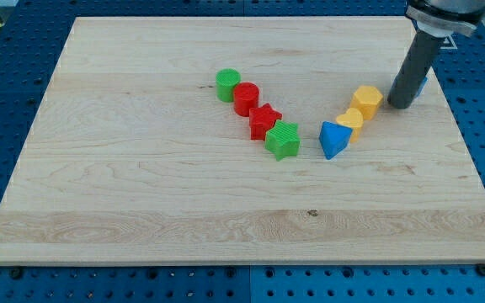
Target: Push the yellow hexagon closer to yellow heart
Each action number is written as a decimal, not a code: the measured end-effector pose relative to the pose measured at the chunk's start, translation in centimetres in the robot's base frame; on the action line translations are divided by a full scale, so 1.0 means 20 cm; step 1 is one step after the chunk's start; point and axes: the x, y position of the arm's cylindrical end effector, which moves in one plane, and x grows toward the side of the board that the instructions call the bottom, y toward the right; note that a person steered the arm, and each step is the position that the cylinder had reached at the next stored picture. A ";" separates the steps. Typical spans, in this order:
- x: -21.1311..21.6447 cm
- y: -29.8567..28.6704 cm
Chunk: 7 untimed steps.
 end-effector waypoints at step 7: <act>-0.11 0.00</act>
